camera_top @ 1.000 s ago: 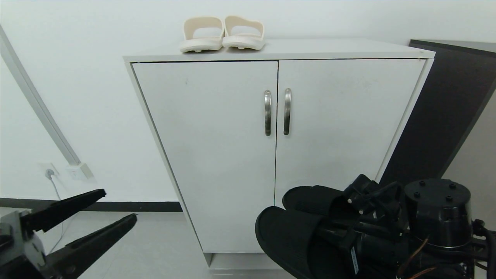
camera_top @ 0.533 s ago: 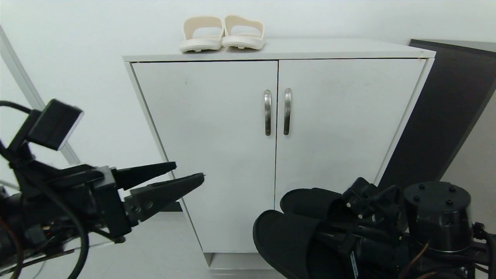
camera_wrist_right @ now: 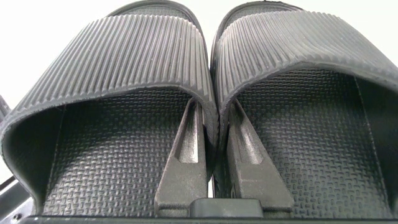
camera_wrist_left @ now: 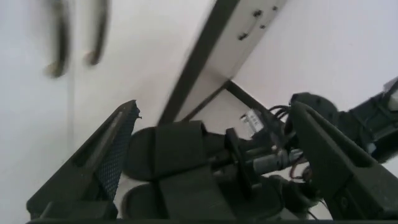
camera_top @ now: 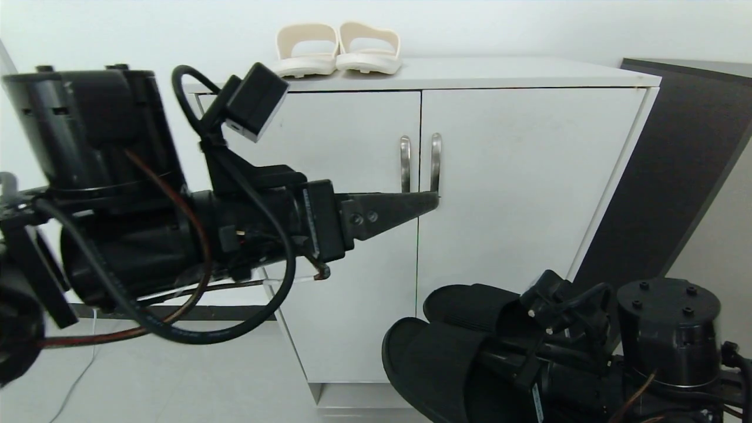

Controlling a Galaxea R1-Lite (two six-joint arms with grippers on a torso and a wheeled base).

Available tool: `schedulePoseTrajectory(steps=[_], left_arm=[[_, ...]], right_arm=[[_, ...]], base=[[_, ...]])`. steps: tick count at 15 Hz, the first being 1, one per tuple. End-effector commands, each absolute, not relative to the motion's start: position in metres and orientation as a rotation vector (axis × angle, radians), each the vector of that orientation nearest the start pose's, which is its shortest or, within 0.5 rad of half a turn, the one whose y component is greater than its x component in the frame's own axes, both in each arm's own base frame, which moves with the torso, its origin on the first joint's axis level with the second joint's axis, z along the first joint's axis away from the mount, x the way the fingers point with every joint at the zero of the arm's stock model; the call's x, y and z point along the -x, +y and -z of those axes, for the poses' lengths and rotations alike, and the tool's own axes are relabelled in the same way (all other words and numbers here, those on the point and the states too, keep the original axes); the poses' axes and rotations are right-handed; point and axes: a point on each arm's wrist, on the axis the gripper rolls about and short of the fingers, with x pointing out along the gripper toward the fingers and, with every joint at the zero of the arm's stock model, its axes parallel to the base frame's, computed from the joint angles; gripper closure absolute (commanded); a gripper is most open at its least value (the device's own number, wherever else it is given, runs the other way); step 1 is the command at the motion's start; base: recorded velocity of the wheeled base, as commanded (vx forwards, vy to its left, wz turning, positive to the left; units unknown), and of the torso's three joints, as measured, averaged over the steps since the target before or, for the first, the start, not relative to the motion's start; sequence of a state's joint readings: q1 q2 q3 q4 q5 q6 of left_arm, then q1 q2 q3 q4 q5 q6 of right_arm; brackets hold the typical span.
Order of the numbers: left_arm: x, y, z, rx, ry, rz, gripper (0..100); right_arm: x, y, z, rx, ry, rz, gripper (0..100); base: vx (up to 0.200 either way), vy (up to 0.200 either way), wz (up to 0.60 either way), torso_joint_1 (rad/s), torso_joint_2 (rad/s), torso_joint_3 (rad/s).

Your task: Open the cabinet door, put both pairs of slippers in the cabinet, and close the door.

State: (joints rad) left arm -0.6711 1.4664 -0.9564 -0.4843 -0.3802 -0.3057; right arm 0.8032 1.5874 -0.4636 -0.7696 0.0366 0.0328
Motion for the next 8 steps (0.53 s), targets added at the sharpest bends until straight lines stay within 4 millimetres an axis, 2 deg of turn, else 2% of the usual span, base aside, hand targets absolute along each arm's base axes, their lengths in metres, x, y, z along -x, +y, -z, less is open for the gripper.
schedulePoseTrajectory(steps=[1,3,8], left_arm=[[-0.219,-0.191,-0.268,0.267,0.228,1.075,0],[-0.234,-0.203,-0.268,0.267,0.228,1.076,0],[-0.247,-0.222,-0.275,0.27,0.189,1.045,0]], right_arm=[[-0.169,0.177,-0.139,0.107,0.352,-0.827,100],[-0.168,0.177,-0.139,0.107,0.352,-0.827,100],[-0.168,0.176,-0.141,0.104,0.346,-0.828,100]], base=[[0.0,0.0,0.0,0.0,0.0,0.0],[0.0,0.0,0.0,0.0,0.0,0.0],[0.0,0.0,0.0,0.0,0.0,0.0]])
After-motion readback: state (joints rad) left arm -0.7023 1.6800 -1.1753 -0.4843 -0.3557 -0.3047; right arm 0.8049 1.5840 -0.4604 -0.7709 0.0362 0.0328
